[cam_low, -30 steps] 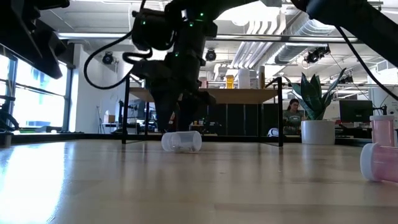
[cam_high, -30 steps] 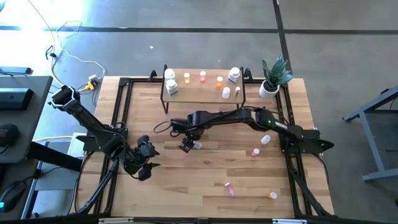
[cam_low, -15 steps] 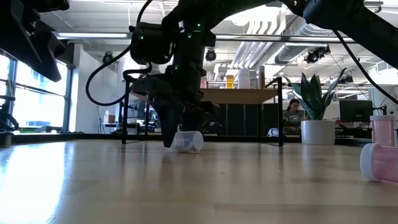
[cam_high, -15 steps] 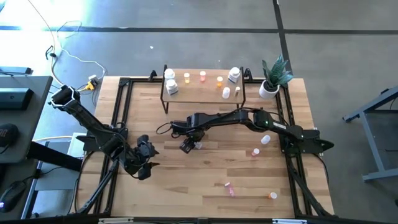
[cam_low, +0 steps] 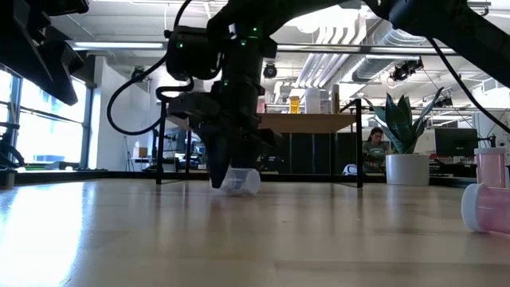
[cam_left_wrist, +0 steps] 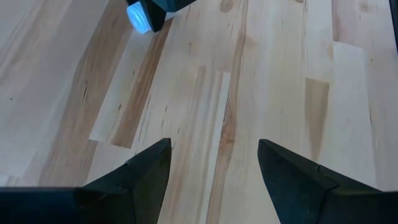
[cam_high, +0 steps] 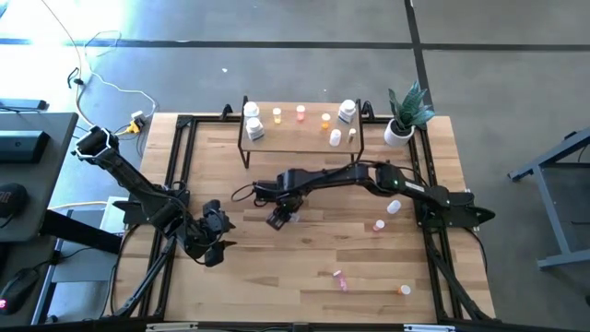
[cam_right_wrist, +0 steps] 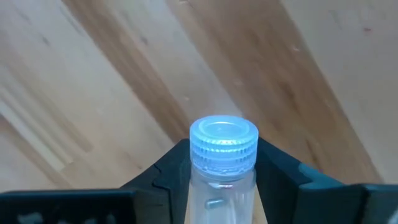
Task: Pick and place medicine bottles onto shelf by color
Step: Put the transparent pill bottle on the shelf
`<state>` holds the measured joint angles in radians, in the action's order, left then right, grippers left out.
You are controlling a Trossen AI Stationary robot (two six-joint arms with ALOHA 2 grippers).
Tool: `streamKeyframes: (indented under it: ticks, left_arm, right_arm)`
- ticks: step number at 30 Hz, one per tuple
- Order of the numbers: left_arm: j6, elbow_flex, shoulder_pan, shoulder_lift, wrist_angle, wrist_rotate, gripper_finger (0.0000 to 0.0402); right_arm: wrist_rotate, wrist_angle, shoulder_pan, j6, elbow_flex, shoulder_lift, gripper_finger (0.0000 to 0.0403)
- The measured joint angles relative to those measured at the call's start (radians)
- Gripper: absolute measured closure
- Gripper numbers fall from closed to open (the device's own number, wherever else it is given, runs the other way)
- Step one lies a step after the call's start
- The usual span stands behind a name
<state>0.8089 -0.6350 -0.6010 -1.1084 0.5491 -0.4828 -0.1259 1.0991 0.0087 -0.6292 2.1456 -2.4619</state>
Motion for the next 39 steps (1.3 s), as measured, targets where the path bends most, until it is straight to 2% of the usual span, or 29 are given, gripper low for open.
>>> streamKeyframes:
  ticks: [10,19,29,39]
  left_arm:
    - [0.003,0.0,0.0,0.008,-0.009,0.029,0.0172]
    - [-0.004,0.0,0.0,0.115,-0.04,-0.019,0.0172]
    - [-0.141,0.0,0.046,0.213,-0.209,-0.029,0.0172]
    - [-0.278,-0.001,0.145,0.237,-0.416,0.105,0.0172]
  right_arm:
    - [0.025,-0.029,0.038,-0.022,0.0,0.094,0.0269]
    - [0.099,-0.103,0.082,-0.021,0.001,0.243,0.0269]
    - [0.166,-0.197,0.118,0.045,0.001,0.362,0.0269]
    - [0.196,-0.264,0.12,0.121,0.001,0.414,0.0269]
